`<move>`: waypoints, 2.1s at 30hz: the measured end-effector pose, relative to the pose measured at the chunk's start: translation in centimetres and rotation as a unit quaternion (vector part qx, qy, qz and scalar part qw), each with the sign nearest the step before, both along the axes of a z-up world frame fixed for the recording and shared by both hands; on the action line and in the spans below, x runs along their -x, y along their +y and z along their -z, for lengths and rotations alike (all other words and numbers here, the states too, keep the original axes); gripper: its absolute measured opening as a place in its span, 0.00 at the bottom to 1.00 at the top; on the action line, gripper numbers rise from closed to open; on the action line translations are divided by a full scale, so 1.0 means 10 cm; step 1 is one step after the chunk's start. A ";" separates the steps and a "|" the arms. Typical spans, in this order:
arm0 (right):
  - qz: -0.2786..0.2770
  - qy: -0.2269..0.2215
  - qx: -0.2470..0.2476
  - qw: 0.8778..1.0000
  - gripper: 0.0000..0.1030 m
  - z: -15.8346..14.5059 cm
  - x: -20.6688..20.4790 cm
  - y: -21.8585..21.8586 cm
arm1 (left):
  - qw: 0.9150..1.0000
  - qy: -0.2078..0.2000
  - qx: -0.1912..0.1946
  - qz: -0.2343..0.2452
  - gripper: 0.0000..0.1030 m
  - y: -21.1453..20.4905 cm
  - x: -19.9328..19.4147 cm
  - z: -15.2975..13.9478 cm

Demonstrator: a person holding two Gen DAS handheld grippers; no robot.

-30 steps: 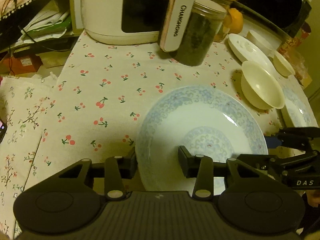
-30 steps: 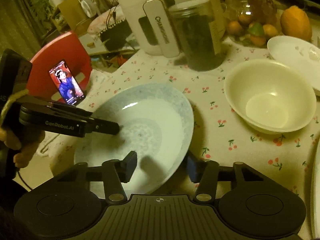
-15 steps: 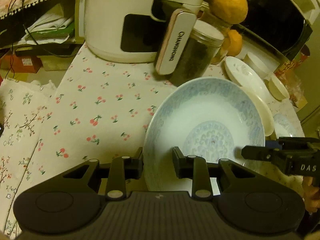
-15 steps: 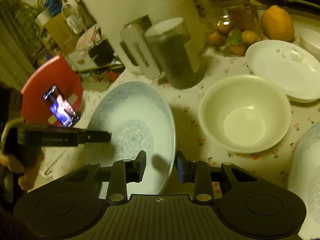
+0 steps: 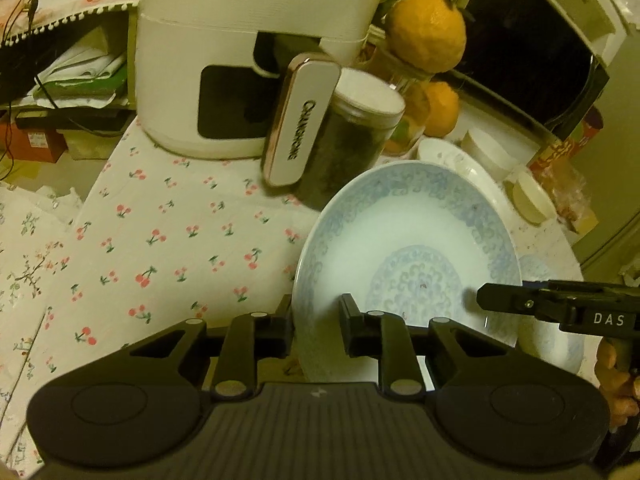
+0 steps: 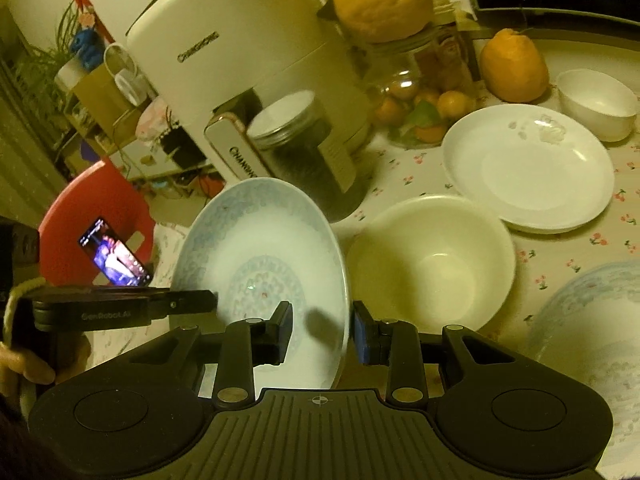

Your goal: Organize plates and bowls

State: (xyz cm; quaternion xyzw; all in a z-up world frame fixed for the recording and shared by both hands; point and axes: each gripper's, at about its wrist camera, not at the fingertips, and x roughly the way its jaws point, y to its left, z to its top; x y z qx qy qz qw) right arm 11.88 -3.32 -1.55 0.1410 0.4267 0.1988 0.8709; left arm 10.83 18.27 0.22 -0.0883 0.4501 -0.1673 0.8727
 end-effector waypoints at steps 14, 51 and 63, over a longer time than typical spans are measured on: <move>0.034 -0.008 -0.027 0.999 0.30 -0.26 0.02 -0.47 | 0.999 -0.026 0.026 0.020 0.20 -0.38 0.00 -0.25; 0.147 0.051 -0.046 0.987 0.30 -0.14 0.47 -2.04 | 0.991 -0.001 0.022 0.129 0.19 -1.84 0.00 -0.25; 0.159 0.085 -0.029 0.983 0.30 0.02 0.52 -2.20 | 0.989 0.025 -0.012 0.147 0.19 -2.09 -0.01 -0.07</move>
